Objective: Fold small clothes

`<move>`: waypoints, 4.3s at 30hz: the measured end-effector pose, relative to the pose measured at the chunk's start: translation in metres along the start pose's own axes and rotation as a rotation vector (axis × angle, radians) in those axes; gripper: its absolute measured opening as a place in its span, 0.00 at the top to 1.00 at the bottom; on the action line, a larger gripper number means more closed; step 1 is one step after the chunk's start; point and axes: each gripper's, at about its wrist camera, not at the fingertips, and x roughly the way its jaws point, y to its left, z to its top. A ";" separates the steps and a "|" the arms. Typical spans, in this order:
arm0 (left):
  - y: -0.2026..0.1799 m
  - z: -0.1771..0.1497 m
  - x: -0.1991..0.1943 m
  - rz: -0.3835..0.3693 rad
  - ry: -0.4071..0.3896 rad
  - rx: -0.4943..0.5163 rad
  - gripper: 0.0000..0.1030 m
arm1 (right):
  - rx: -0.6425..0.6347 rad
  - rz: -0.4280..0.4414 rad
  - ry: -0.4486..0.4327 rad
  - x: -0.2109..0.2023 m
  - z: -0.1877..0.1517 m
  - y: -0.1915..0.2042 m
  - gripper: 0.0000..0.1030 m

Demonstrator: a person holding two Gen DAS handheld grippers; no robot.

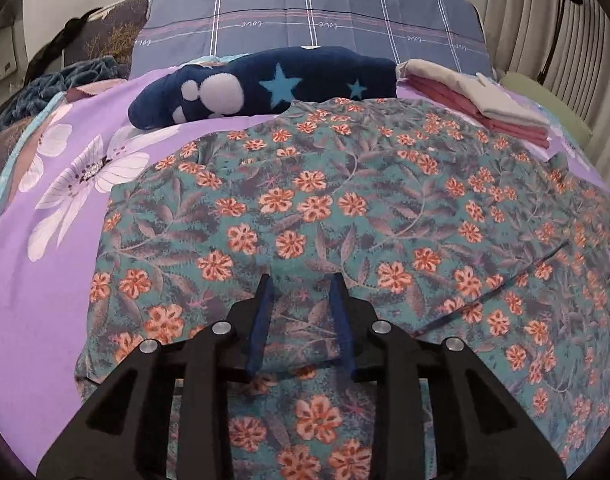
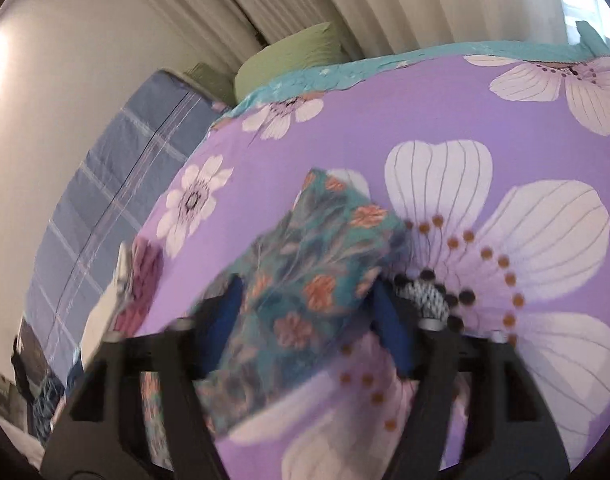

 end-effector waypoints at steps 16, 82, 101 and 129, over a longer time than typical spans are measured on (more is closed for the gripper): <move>0.004 0.001 0.000 -0.027 -0.004 -0.016 0.67 | -0.470 0.735 0.340 -0.033 -0.166 0.276 0.93; 0.104 0.036 -0.011 -0.054 -0.007 -0.178 0.95 | -0.960 0.511 0.561 -0.029 -0.287 0.242 0.46; 0.091 0.008 -0.004 0.016 -0.012 -0.131 0.51 | -0.698 0.436 0.562 0.089 -0.199 0.300 0.97; 0.105 -0.028 -0.054 0.091 -0.011 -0.151 0.27 | -1.172 0.401 0.318 -0.044 -0.277 0.249 0.62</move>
